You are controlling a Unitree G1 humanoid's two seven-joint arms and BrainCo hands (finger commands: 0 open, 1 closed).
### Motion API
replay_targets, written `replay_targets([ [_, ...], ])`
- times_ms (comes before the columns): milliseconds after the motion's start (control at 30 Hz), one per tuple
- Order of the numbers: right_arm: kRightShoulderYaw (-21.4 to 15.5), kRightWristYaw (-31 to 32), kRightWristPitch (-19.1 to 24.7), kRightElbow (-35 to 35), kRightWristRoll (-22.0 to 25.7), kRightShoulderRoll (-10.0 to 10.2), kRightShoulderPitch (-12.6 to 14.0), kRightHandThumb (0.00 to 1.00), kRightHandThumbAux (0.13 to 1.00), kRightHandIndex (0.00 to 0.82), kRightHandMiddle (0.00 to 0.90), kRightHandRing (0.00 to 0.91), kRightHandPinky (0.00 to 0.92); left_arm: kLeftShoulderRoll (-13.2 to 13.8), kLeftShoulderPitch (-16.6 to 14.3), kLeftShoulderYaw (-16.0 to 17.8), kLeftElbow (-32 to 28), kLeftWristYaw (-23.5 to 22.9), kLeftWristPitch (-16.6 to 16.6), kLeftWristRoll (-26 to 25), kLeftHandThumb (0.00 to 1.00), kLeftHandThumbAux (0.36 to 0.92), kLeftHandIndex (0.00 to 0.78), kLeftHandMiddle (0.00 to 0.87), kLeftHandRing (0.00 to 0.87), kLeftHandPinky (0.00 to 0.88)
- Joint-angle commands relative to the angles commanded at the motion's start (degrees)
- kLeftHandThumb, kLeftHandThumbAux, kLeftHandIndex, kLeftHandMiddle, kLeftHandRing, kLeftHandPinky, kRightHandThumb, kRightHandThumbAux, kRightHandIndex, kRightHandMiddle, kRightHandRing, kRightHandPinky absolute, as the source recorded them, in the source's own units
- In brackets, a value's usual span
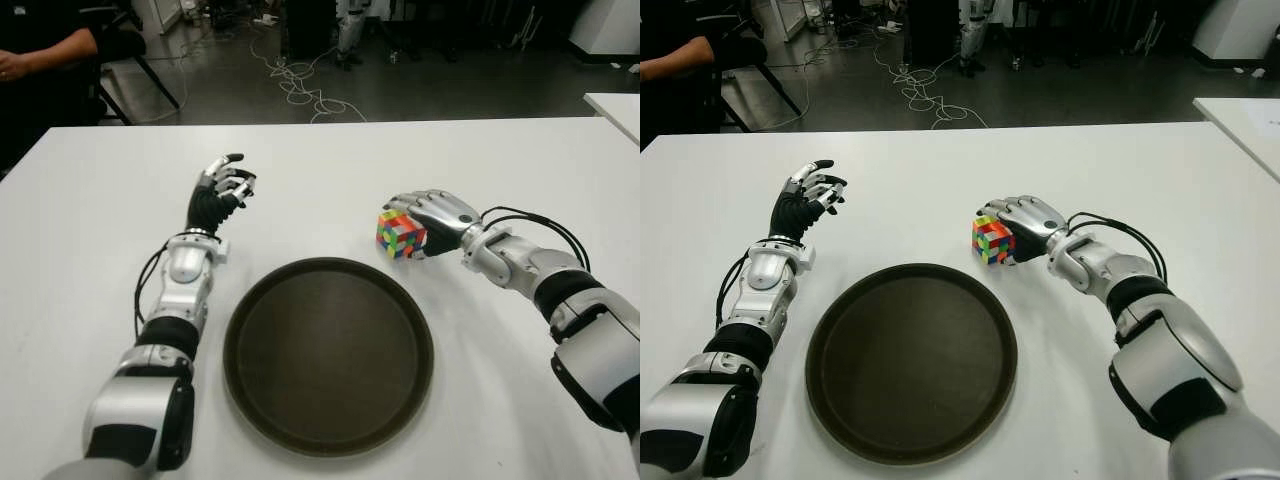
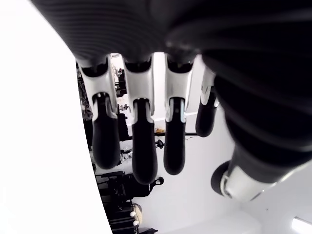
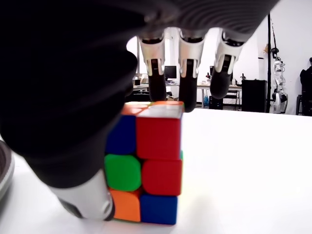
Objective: Pick up the Rubik's Cube and put it in the plate
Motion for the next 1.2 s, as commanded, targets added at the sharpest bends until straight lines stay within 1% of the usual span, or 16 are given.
replay_targets([
  [133, -0.2, 0.8, -0.4, -0.1, 0.2, -0.1, 0.0, 0.066, 0.836, 0.071, 0.112, 0.115, 0.119, 0.0, 0.0, 0.0, 0.0, 0.0, -0.1, 0.1, 0.296, 0.688, 0.230, 0.413, 0.487, 0.552],
  [333, -0.2, 2.2, -0.7, 0.0, 0.0, 0.0, -0.2, 0.036, 0.841, 0.048, 0.093, 0.099, 0.107, 0.1, -0.1, -0.1, 0.1, -0.2, 0.0, 0.1, 0.294, 0.689, 0.232, 0.413, 0.484, 0.545],
  [500, -0.2, 2.3, -0.6, -0.1, -0.1, 0.0, -0.3, 0.008, 0.838, 0.045, 0.090, 0.096, 0.104, 0.1, -0.1, 0.0, 0.2, -0.6, -0.2, -0.1, 0.291, 0.684, 0.232, 0.414, 0.486, 0.541],
  [633, -0.1, 2.3, -0.7, -0.2, -0.2, 0.0, -0.3, 0.002, 0.839, 0.044, 0.087, 0.093, 0.103, 0.1, -0.1, 0.1, 0.1, -0.8, -0.3, -0.1, 0.279, 0.679, 0.230, 0.416, 0.489, 0.540],
  [767, -0.3, 2.4, -0.8, -0.3, 0.0, -0.1, -0.2, 0.000, 0.841, 0.039, 0.082, 0.090, 0.105, 0.1, -0.1, 0.0, 0.1, -0.7, -0.1, 0.0, 0.290, 0.678, 0.229, 0.413, 0.492, 0.558],
  [1200, -1.3, 2.4, -1.2, -0.5, 0.6, -0.1, 0.0, 0.004, 0.842, 0.045, 0.099, 0.103, 0.120, 0.1, -0.1, -0.1, 0.0, -0.3, -0.1, 0.3, 0.315, 0.663, 0.225, 0.403, 0.484, 0.558],
])
